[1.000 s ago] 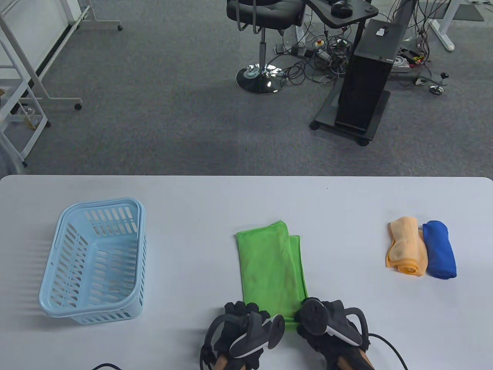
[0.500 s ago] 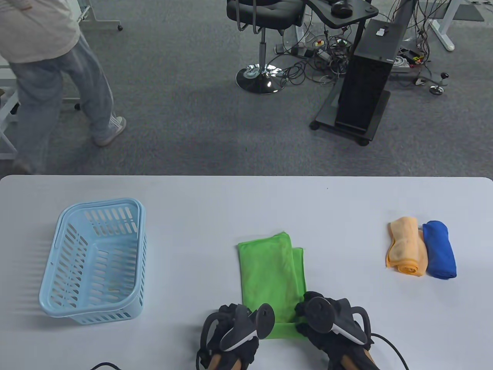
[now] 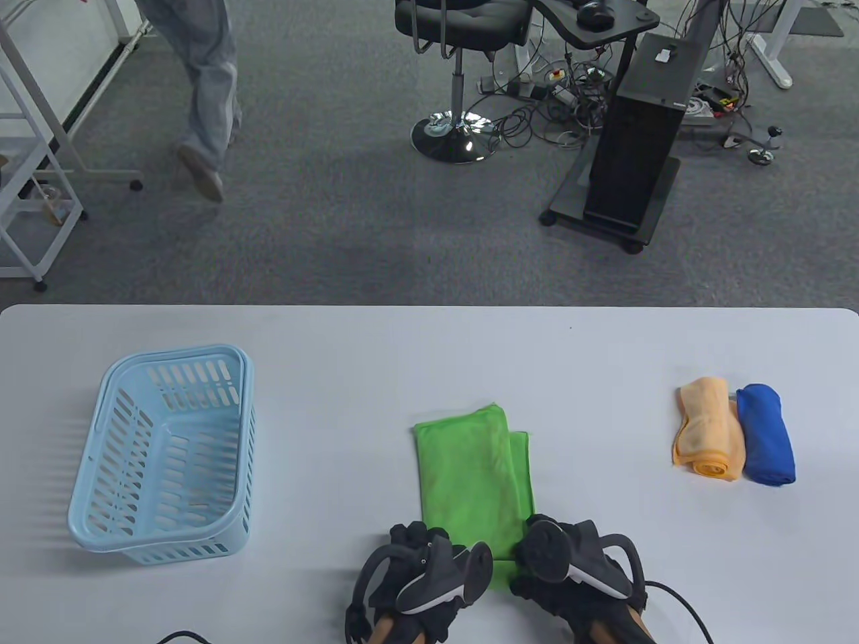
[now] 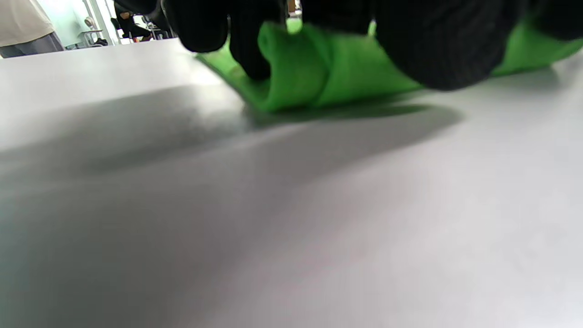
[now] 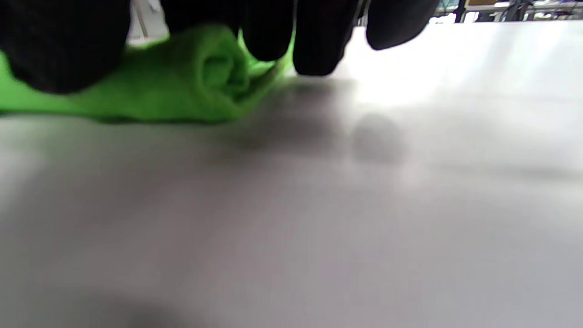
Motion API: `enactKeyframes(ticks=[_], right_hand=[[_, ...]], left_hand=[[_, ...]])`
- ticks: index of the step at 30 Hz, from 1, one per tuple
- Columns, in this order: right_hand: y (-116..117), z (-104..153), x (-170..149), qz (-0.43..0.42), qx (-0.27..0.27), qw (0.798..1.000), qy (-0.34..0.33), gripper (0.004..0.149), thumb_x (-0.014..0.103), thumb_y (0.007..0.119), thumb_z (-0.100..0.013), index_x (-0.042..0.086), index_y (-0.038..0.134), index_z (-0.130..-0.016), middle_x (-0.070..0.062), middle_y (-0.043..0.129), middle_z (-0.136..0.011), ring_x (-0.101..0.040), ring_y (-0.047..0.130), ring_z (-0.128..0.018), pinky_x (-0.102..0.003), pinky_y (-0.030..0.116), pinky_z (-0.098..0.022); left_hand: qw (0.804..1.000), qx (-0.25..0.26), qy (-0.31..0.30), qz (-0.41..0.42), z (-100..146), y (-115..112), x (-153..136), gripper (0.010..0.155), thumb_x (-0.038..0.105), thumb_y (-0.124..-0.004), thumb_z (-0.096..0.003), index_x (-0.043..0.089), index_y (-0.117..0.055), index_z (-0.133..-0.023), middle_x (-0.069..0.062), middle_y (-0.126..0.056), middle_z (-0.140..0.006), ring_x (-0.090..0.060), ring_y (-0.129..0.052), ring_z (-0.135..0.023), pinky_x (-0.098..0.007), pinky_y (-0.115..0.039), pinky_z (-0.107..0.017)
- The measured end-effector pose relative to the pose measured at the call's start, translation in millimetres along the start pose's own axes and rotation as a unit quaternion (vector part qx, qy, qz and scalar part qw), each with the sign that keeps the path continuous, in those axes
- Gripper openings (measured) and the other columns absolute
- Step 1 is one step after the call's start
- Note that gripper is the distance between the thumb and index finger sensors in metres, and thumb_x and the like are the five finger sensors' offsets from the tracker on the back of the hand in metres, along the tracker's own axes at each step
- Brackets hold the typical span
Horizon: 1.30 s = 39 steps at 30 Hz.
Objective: Roll rectangular towel into towel roll
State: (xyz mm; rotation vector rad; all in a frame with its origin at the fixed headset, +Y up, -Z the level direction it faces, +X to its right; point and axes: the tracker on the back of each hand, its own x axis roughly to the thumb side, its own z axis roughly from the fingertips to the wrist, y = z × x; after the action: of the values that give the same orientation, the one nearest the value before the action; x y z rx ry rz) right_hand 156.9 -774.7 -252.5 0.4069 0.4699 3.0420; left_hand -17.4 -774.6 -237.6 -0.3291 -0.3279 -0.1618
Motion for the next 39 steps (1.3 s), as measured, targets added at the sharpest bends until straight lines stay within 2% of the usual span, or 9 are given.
enactKeyframes(ticks=[11, 14, 17, 21, 25, 29, 32, 35, 39], right_hand=[[-4, 3, -5, -0.024, -0.012, 1.0, 0.0, 0.055, 0.045, 0.072, -0.031, 0.02, 0.083, -0.079, -0.007, 0.055, -0.1, -0.03, 0.068, -0.09, -0.059, 0.054, -0.068], [-4, 3, -6, -0.043, 0.002, 0.999, -0.003, 0.052, 0.045, 0.067, -0.033, 0.018, 0.088, -0.073, -0.005, 0.06, -0.098, -0.03, 0.069, -0.089, -0.059, 0.053, -0.068], [-5, 2, -6, -0.036, -0.01, 0.999, 0.005, 0.052, 0.047, 0.069, -0.032, 0.021, 0.088, -0.072, -0.005, 0.06, -0.098, -0.029, 0.069, -0.089, -0.059, 0.053, -0.069], [-6, 2, -5, -0.048, -0.028, 0.998, 0.002, 0.062, 0.043, 0.079, -0.03, 0.023, 0.065, -0.087, -0.007, 0.047, -0.101, -0.03, 0.062, -0.092, -0.059, 0.05, -0.07], [-6, 2, 3, -0.036, -0.06, 0.997, -0.015, 0.05, 0.037, 0.082, -0.028, 0.018, 0.075, -0.074, -0.005, 0.055, -0.097, -0.028, 0.067, -0.09, -0.059, 0.053, -0.069], [-6, 3, 2, -0.026, -0.06, 0.998, -0.008, 0.052, 0.039, 0.078, -0.03, 0.019, 0.079, -0.078, -0.006, 0.057, -0.097, -0.029, 0.069, -0.089, -0.059, 0.054, -0.068], [-5, 2, -3, -0.028, -0.041, 0.999, -0.005, 0.06, 0.049, 0.075, -0.029, 0.021, 0.079, -0.082, -0.008, 0.055, -0.099, -0.031, 0.067, -0.091, -0.059, 0.054, -0.068], [-4, 1, -3, -0.039, -0.022, 0.999, -0.01, 0.068, 0.052, 0.08, -0.026, 0.018, 0.076, -0.086, -0.01, 0.051, -0.101, -0.033, 0.063, -0.093, -0.061, 0.051, -0.069], [1, 0, 1, 0.0, 0.006, 1.0, 0.001, 0.072, 0.046, 0.081, -0.028, 0.017, 0.064, -0.092, -0.01, 0.045, -0.103, -0.033, 0.058, -0.095, -0.061, 0.048, -0.07]], left_hand=[[0.995, 0.042, 0.004, 0.086, 3, 2, -12, 0.056, 0.048, -0.071, -0.0373, 0.026, -0.087, -0.086, -0.009, -0.085, -0.088, -0.039, -0.072, -0.091, -0.063, -0.052, -0.068], [0.993, 0.04, 0.015, 0.109, 5, 1, -15, 0.055, 0.049, -0.066, -0.0378, 0.026, -0.093, -0.08, -0.011, -0.08, -0.09, -0.041, -0.06, -0.094, -0.064, -0.041, -0.07], [0.994, 0.031, 0.021, 0.1, 3, 0, -15, 0.053, 0.05, -0.066, -0.038, 0.028, -0.092, -0.079, -0.011, -0.077, -0.092, -0.042, -0.058, -0.094, -0.065, -0.04, -0.07], [0.997, 0.037, 0.028, 0.066, 0, -3, -10, 0.064, 0.052, -0.073, -0.0368, 0.032, -0.06, -0.096, -0.011, -0.058, -0.101, -0.04, -0.05, -0.096, -0.064, -0.036, -0.071], [0.996, 0.082, 0.013, 0.038, -1, 1, -3, 0.051, 0.046, -0.077, -0.0374, 0.031, -0.07, -0.085, -0.01, -0.058, -0.099, -0.04, -0.051, -0.094, -0.064, -0.036, -0.07], [0.997, 0.069, 0.015, 0.018, 1, 3, 0, 0.051, 0.044, -0.072, -0.0403, 0.032, -0.076, -0.089, -0.011, -0.062, -0.099, -0.04, -0.053, -0.095, -0.064, -0.038, -0.07], [0.998, 0.055, 0.008, 0.038, 1, 3, -5, 0.057, 0.05, -0.07, -0.0392, 0.03, -0.077, -0.092, -0.013, -0.06, -0.102, -0.042, -0.051, -0.096, -0.065, -0.037, -0.07], [0.998, 0.034, 0.001, 0.048, -1, 0, -7, 0.068, 0.058, -0.076, -0.0337, 0.032, -0.072, -0.096, -0.014, -0.056, -0.104, -0.043, -0.048, -0.097, -0.065, -0.036, -0.071], [1.0, 0.023, 0.009, 0.013, -3, -3, -5, 0.067, 0.052, -0.08, -0.0352, 0.034, -0.066, -0.098, -0.012, -0.058, -0.103, -0.041, -0.051, -0.097, -0.065, -0.039, -0.071]])
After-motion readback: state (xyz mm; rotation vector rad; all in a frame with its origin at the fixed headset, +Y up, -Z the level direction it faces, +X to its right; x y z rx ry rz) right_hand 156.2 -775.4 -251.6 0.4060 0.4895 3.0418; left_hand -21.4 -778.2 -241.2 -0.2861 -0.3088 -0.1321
